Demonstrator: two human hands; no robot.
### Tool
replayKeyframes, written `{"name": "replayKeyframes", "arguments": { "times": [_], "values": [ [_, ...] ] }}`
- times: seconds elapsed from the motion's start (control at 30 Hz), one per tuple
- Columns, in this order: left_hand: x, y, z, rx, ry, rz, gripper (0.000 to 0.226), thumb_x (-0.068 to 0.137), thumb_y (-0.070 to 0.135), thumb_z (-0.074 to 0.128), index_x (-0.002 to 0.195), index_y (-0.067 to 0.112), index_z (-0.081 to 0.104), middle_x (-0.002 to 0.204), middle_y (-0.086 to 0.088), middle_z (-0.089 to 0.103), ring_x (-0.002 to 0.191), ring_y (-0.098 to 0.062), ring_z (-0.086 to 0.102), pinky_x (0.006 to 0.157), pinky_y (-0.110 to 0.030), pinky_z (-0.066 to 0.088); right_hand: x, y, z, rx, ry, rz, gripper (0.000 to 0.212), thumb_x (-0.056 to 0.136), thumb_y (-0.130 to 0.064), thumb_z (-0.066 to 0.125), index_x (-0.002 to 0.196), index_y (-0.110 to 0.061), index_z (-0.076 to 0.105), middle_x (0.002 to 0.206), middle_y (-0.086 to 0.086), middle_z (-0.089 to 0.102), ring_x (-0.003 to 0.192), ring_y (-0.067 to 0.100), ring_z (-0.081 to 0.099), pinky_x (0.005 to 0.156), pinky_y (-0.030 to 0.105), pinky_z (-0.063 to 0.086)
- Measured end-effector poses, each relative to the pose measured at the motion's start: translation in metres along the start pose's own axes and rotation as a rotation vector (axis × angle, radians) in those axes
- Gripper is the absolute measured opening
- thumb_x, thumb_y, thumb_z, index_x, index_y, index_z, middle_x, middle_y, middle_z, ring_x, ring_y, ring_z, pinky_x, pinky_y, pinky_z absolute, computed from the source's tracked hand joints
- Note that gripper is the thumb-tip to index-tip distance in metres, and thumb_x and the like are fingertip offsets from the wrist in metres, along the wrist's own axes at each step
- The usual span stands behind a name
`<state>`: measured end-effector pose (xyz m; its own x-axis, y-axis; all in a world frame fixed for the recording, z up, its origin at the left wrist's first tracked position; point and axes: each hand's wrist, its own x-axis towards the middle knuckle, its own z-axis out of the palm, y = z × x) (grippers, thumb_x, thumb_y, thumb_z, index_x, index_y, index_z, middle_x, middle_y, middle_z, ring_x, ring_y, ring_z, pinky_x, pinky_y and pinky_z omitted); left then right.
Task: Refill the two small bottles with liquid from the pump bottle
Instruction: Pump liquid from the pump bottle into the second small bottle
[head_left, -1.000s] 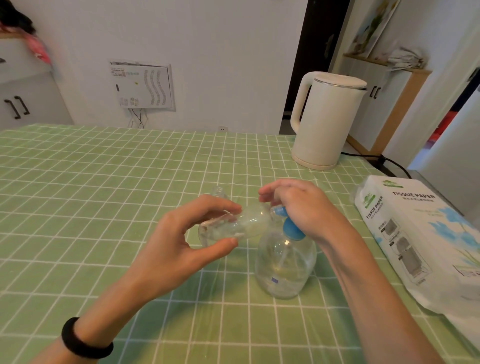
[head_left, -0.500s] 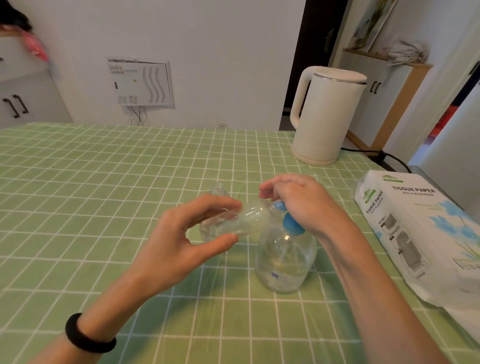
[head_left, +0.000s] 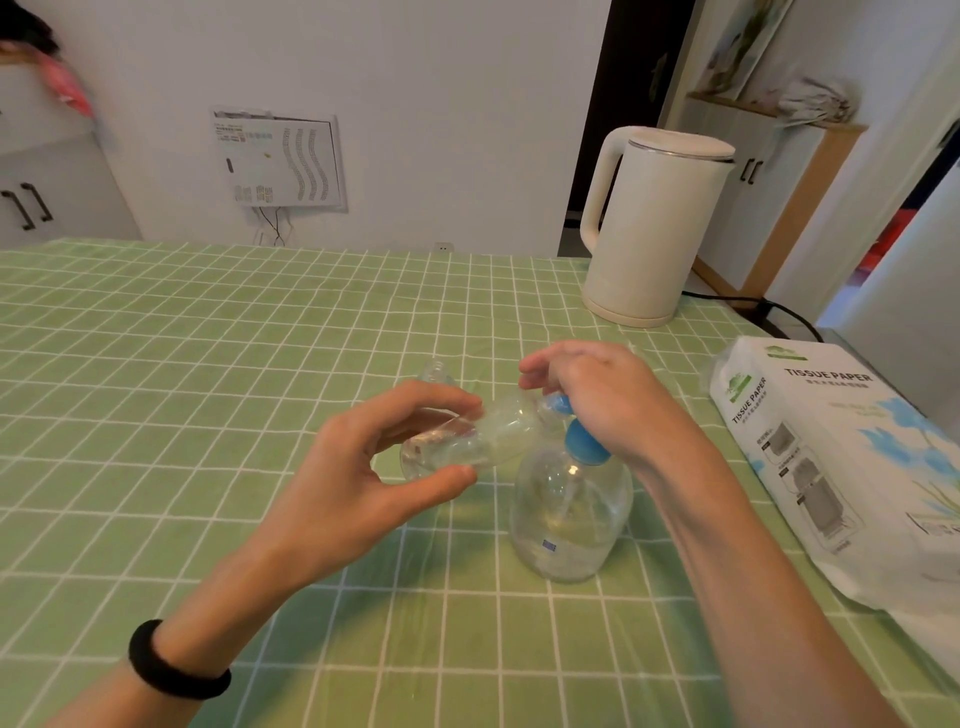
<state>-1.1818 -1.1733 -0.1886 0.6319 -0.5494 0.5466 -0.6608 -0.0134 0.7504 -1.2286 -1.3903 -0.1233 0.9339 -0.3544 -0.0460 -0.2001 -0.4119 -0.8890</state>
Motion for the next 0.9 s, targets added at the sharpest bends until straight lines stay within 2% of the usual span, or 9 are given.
{"name": "replayKeyframes", "arguments": {
  "times": [0.1, 0.2, 0.4, 0.47, 0.6, 0.77, 0.9],
  "values": [
    [-0.0012, 0.0009, 0.0003, 0.003, -0.001, 0.007, 0.043, 0.084, 0.031, 0.081, 0.126, 0.027, 0.07, 0.125, 0.015, 0.075, 0.117, -0.012, 0.073, 0.105, -0.03, 0.056, -0.0012, 0.0019, 0.0003, 0.01, -0.008, 0.014, 0.033, 0.096, -0.015, 0.044, 0.099, -0.027, 0.075, 0.105, -0.012, 0.075, 0.104, 0.005, 0.064, 0.098, 0.031, 0.049],
    [-0.0005, 0.0023, 0.0, 0.008, -0.002, 0.009, 0.043, 0.085, 0.032, 0.081, 0.126, 0.032, 0.069, 0.125, 0.015, 0.074, 0.117, -0.013, 0.074, 0.105, -0.032, 0.056, -0.0008, 0.0014, -0.0014, -0.021, 0.012, -0.021, 0.033, 0.096, -0.018, 0.044, 0.099, -0.031, 0.074, 0.108, -0.015, 0.073, 0.101, 0.0, 0.062, 0.095, 0.03, 0.048],
    [0.0, 0.0039, -0.0006, 0.005, 0.004, 0.014, 0.044, 0.084, 0.032, 0.081, 0.126, 0.031, 0.07, 0.126, 0.014, 0.074, 0.116, -0.013, 0.074, 0.105, -0.031, 0.056, 0.0002, 0.0004, -0.003, -0.018, 0.095, -0.116, 0.034, 0.097, -0.02, 0.044, 0.098, -0.031, 0.076, 0.106, -0.021, 0.073, 0.097, -0.007, 0.061, 0.079, 0.02, 0.045],
    [0.0005, 0.0038, -0.001, 0.005, 0.005, 0.013, 0.044, 0.084, 0.031, 0.081, 0.127, 0.028, 0.07, 0.126, 0.013, 0.074, 0.117, -0.013, 0.074, 0.104, -0.03, 0.056, 0.0013, 0.0006, -0.0016, 0.009, 0.077, -0.088, 0.036, 0.096, -0.017, 0.044, 0.096, -0.03, 0.077, 0.104, -0.018, 0.074, 0.098, -0.005, 0.063, 0.079, 0.02, 0.046],
    [0.0005, 0.0033, -0.0007, 0.019, -0.001, 0.012, 0.044, 0.084, 0.032, 0.081, 0.127, 0.029, 0.069, 0.125, 0.014, 0.074, 0.117, -0.012, 0.073, 0.104, -0.031, 0.056, 0.0003, 0.0021, 0.0013, 0.034, 0.018, -0.005, 0.036, 0.094, -0.011, 0.046, 0.094, -0.026, 0.078, 0.099, -0.013, 0.077, 0.101, 0.002, 0.066, 0.091, 0.027, 0.05],
    [-0.0003, 0.0048, -0.0007, 0.016, -0.002, 0.014, 0.043, 0.085, 0.033, 0.08, 0.126, 0.033, 0.069, 0.125, 0.014, 0.074, 0.117, -0.014, 0.073, 0.103, -0.034, 0.057, -0.0002, 0.0012, -0.0014, 0.005, 0.036, -0.035, 0.034, 0.097, -0.015, 0.045, 0.098, -0.028, 0.077, 0.104, -0.015, 0.074, 0.099, -0.002, 0.063, 0.087, 0.025, 0.048],
    [0.0001, 0.0037, -0.0007, 0.015, 0.0, 0.011, 0.042, 0.085, 0.032, 0.08, 0.126, 0.029, 0.07, 0.126, 0.012, 0.074, 0.117, -0.015, 0.073, 0.104, -0.034, 0.057, -0.0001, -0.0007, -0.0027, -0.005, 0.079, -0.09, 0.033, 0.097, -0.018, 0.045, 0.094, -0.029, 0.077, 0.103, -0.019, 0.074, 0.098, -0.005, 0.063, 0.079, 0.019, 0.046]
  ]
}}
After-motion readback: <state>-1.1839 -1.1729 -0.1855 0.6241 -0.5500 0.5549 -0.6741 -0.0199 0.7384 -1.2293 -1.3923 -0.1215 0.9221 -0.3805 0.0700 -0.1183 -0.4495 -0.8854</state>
